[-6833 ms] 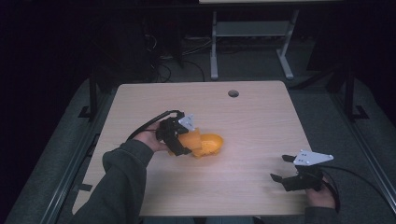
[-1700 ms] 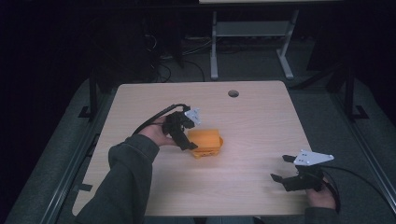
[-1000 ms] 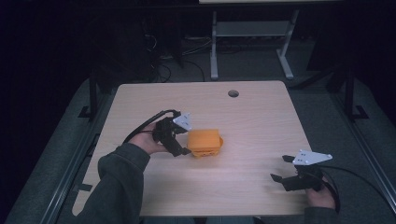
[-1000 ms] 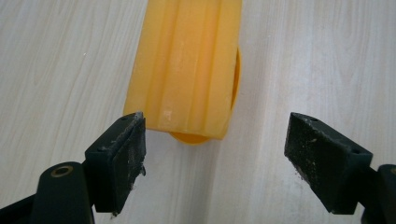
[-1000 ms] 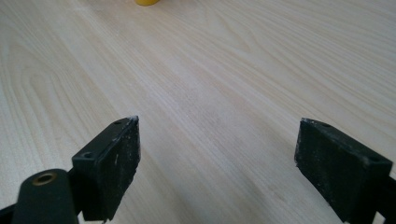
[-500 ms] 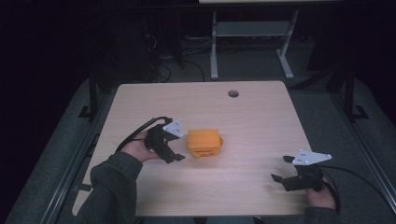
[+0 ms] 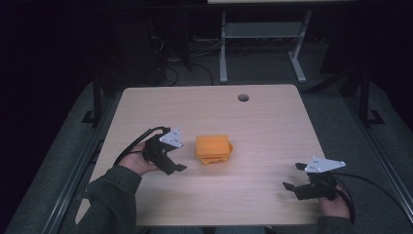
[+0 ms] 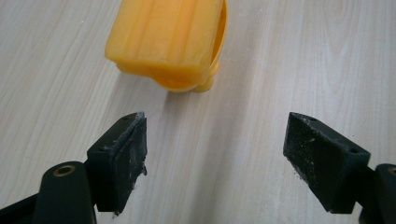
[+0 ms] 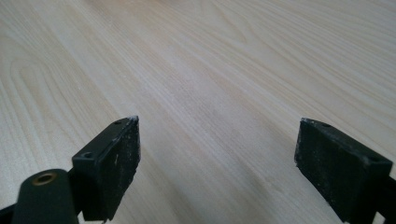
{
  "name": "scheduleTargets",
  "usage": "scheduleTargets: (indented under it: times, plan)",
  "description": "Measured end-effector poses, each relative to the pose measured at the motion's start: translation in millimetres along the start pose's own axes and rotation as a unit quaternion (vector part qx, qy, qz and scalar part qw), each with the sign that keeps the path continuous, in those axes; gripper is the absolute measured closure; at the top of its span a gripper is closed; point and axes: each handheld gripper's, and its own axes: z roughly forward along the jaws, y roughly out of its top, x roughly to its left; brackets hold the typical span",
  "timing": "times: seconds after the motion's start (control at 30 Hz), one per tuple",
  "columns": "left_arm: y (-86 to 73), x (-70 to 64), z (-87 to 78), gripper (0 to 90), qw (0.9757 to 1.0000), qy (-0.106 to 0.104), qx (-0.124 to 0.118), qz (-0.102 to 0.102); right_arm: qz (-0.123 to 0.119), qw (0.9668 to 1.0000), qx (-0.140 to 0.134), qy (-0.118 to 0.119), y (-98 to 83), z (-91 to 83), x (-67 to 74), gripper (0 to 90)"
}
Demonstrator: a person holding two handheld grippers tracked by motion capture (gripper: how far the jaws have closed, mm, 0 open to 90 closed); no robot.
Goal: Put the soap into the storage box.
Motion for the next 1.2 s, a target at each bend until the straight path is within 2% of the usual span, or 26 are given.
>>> scheduleTargets:
  times: [0.2,0.27,0.4,0.5,0.53,0.77,0.83,1.07,1.2]
  plan:
    - [-6.0,-3.9,1.8,21.3,1.0000,-0.003,-0.003,-0.006,0.001,1.0000,0.000,-0.002,-0.2,0.2,-0.1,13.7]
    - [-7.9,-4.7,1.1,21.2,1.0000,-0.002,-0.002,-0.002,0.000,1.0000,0.001,-0.002,-0.3,0.3,-0.3,13.7]
    - [-12.0,-6.6,0.0,20.4,0.9998,-0.001,-0.010,-0.014,0.001,1.0000,0.004,-0.002,-0.8,1.6,-1.1,13.7]
    - [-14.2,-7.7,-1.1,19.9,0.9999,0.000,-0.008,-0.012,0.001,1.0000,0.004,-0.002,-1.0,1.2,-1.5,13.7]
    - [-15.5,-9.0,-1.0,19.9,0.9998,-0.001,-0.009,-0.018,0.002,1.0000,0.006,-0.002,-1.1,1.2,-1.5,13.7]
    - [-25.3,-12.9,-1.3,19.4,0.9996,0.004,-0.005,-0.029,0.003,1.0000,0.008,-0.001,-1.0,2.1,-0.8,13.7]
    - [-28.9,-14.1,-1.7,19.5,0.9995,0.013,-0.003,-0.030,0.003,1.0000,0.008,-0.002,-1.2,2.0,-1.0,13.7]
    - [-39.5,-17.5,-2.9,18.5,0.9994,0.017,0.000,-0.030,0.005,1.0000,0.006,-0.002,-1.8,1.9,-2.0,13.7]
    - [-44.6,-19.9,-2.6,18.2,0.9991,0.016,-0.003,-0.039,0.005,1.0000,0.006,-0.003,-1.8,1.9,-2.0,13.7]
